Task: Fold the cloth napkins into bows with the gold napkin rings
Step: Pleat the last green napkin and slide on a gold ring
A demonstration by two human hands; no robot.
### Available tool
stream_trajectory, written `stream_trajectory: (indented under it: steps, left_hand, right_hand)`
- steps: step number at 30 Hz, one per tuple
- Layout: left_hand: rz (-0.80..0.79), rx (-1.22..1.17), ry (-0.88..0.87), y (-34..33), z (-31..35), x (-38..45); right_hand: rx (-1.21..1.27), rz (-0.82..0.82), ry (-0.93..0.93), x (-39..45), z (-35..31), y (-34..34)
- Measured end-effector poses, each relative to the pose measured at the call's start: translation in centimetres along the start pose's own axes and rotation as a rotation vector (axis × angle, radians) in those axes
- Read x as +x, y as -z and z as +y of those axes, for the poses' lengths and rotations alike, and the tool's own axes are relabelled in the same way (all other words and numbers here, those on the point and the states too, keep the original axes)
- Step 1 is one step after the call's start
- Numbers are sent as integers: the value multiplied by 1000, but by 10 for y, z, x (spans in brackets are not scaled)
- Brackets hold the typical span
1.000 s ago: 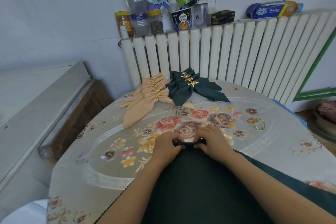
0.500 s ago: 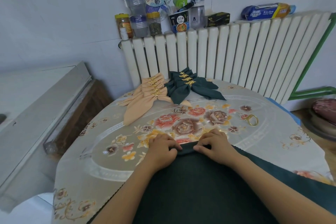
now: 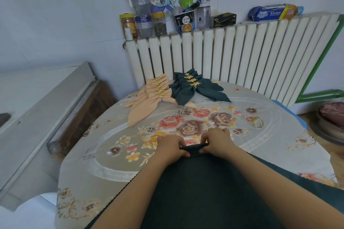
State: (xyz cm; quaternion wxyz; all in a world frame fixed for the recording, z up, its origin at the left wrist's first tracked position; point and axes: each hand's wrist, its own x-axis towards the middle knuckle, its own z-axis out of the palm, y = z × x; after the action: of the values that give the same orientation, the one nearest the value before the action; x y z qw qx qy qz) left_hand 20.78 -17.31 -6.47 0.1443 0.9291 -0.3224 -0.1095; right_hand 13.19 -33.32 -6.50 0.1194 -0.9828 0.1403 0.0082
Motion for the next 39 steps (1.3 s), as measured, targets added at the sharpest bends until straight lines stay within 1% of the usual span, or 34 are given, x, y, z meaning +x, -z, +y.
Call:
stream_trajectory:
  steps: [3, 5, 8, 12, 15, 17, 20, 22, 24, 26, 28, 29, 31, 33, 35, 37, 39]
  left_hand:
    - [185, 34, -132, -1, -1, -10]
    - [239, -8, -186, -7, -4, -18]
    - [231, -17, -234, -15, -8, -31]
    - [131, -12, -260, -17, -13, -45]
    - [33, -142, -173, -13, -12, -52]
    - [25, -189, -109, -13, -8, -51]
    - [59, -159, -69, -16, -4, -47]
    - [51, -146, -25, -15, 0, -44]
    - [16, -177, 54, -13, 3, -42]
    - [-61, -164, 114, -9, 6, -42]
    - [-81, -33, 57, -6, 10, -44]
    - [-37, 25, 15, -4, 10, -44]
    - [122, 102, -59, -3, 13, -50]
    - [248, 140, -134, -4, 13, -57]
    - [281, 149, -194, -9, 12, -66]
    - [271, 112, -215, -14, 9, -75]
    - [212, 56, -218, -16, 5, -80]
  right_hand:
    - [-19, 161, 46, -14, -1, -2]
    - [-3, 190, 73, -23, 2, -4]
    - [34, 145, 104, -37, 5, -4]
    - [106, 53, 123, -55, 14, -9]
    - [121, 53, 120, -61, 16, -8]
    - [148, 66, 93, -60, 15, -8]
    - [118, 95, 85, -55, 10, -10]
    - [81, 65, 62, -51, 8, -12]
    - [73, 3, 15, -48, 9, -9]
    - [31, 7, 38, -48, 8, -8]
    - [12, 92, 92, -53, 8, -7]
    - [25, 155, 116, -55, 8, -8]
    - [69, 269, 143, -62, 9, -9]
    - [83, 321, 172, -69, 12, -9]
    - [87, 296, 204, -75, 14, -9]
    - [114, 246, 225, -83, 15, -11]
    - [149, 206, 237, -89, 19, -12]
